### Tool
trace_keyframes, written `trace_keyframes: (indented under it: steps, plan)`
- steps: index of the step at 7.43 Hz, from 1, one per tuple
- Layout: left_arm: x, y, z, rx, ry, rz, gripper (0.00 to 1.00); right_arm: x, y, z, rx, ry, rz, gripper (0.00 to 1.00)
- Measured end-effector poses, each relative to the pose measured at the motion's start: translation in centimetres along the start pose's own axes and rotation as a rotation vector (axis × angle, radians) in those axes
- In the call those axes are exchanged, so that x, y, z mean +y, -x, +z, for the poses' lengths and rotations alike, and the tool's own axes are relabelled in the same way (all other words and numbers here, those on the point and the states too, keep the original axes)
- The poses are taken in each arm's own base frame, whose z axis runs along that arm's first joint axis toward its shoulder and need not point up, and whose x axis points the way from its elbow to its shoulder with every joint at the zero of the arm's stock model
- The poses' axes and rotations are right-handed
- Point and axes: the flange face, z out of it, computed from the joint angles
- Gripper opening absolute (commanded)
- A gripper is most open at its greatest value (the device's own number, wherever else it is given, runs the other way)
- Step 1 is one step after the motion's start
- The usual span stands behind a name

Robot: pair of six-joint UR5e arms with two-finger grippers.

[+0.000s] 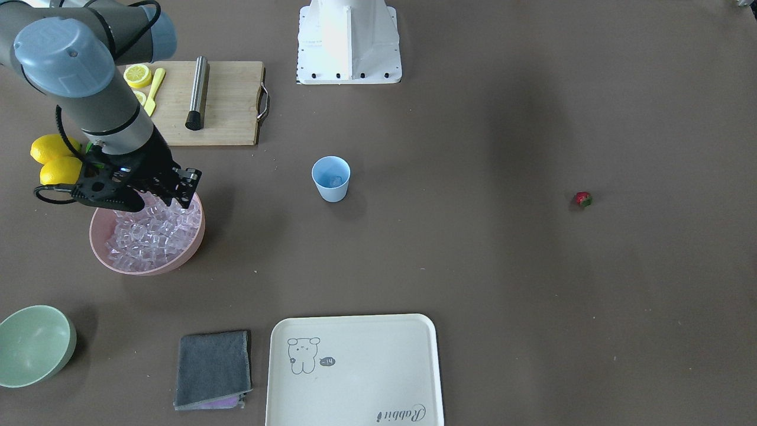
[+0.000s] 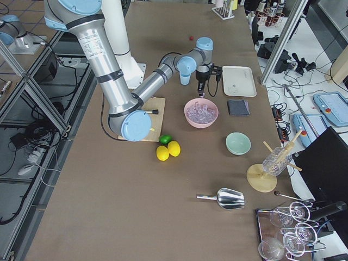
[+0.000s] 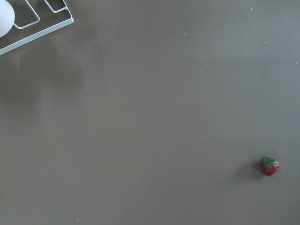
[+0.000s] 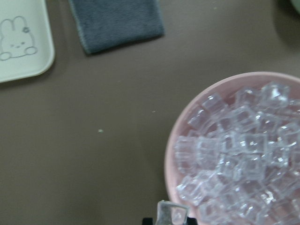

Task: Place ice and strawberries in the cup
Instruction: 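Carry the ice cube with the right gripper over the blue cup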

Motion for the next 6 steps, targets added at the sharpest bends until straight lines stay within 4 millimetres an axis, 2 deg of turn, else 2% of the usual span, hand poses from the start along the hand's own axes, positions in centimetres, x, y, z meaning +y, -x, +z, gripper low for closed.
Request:
trace_keyframes:
  steps: [2, 3, 4, 5, 6]
  plan:
    - [0.0, 0.3, 0.3, -0.002, 0.005, -0.006, 0.98, 4.2, 8.1, -0.4, -0.060, 0.039, 0.043, 0.00]
    - [0.1, 0.6, 0.5, -0.002, 0.009, -0.010, 0.98, 6.4, 11.5, 0.0, -0.074, 0.057, 0.052, 0.00]
    - [0.1, 0.7, 0.6, -0.003, 0.011, -0.013, 0.98, 8.7, 14.0, 0.6, -0.081, 0.071, 0.053, 0.00]
    - [0.1, 0.8, 0.6, -0.004, 0.012, -0.014, 0.98, 10.4, 15.3, 1.4, -0.081, 0.077, 0.045, 0.00]
    - [0.1, 0.8, 0.6, -0.004, 0.012, -0.013, 0.98, 11.3, 16.1, 2.6, -0.080, 0.074, 0.037, 0.00]
